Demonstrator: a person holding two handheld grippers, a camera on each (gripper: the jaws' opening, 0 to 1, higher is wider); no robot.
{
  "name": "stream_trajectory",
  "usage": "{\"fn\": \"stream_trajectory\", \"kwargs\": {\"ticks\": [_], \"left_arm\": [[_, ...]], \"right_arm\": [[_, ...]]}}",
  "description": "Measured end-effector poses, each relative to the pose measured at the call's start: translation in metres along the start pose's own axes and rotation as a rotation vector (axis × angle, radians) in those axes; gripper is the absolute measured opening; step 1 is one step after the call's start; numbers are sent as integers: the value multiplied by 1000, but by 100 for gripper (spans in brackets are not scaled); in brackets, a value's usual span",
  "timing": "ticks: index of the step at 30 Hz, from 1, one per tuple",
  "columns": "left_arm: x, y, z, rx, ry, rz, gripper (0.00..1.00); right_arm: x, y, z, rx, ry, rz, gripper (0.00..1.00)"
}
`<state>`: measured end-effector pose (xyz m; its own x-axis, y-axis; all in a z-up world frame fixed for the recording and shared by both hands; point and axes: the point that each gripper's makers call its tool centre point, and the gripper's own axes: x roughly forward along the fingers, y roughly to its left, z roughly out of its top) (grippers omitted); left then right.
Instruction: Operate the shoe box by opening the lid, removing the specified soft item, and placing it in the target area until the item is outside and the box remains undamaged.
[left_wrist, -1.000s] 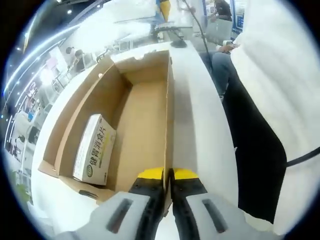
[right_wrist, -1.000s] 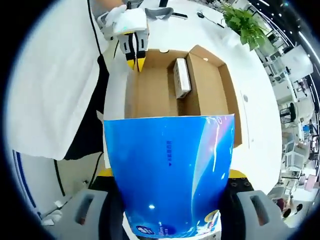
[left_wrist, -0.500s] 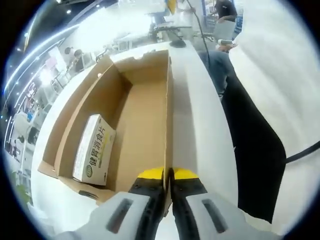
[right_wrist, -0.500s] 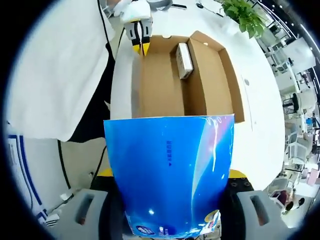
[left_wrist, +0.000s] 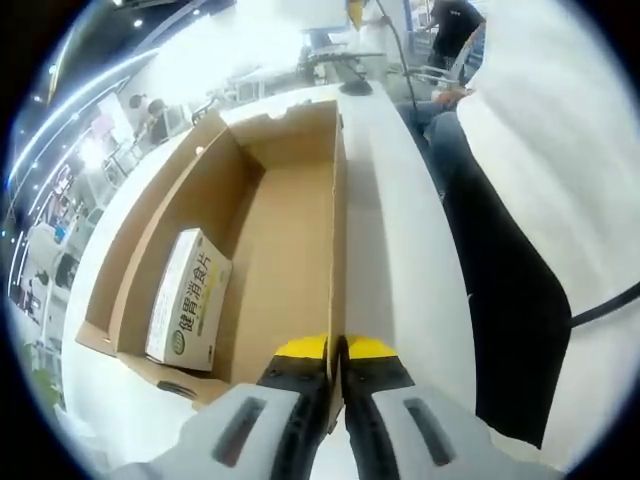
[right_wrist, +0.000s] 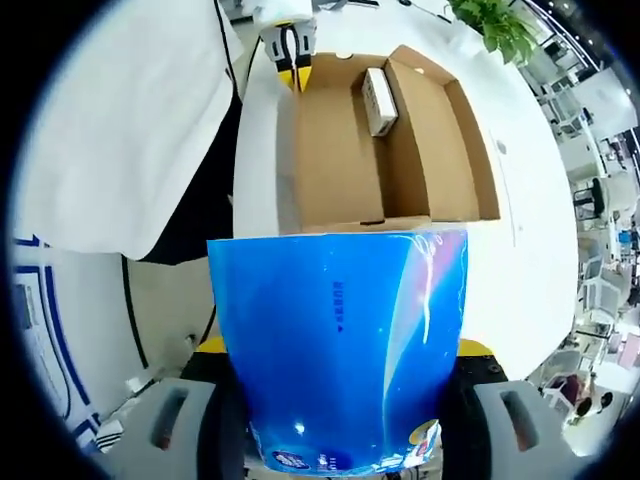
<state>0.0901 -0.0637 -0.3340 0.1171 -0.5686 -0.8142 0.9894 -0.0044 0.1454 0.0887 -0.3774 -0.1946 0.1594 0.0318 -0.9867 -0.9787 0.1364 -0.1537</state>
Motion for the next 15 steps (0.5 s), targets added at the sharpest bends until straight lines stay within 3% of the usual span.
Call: {"fn": "stream_trajectory", "kwargs": {"ticks": [5,15], "left_arm": [[0,0,0,1,-1,-1,3],[0,0,0,-1,-1,6,3]], "right_arm": [[5,5,1,-13,-4,11,78],[39,25,-9,-6,0,82,78]]}}
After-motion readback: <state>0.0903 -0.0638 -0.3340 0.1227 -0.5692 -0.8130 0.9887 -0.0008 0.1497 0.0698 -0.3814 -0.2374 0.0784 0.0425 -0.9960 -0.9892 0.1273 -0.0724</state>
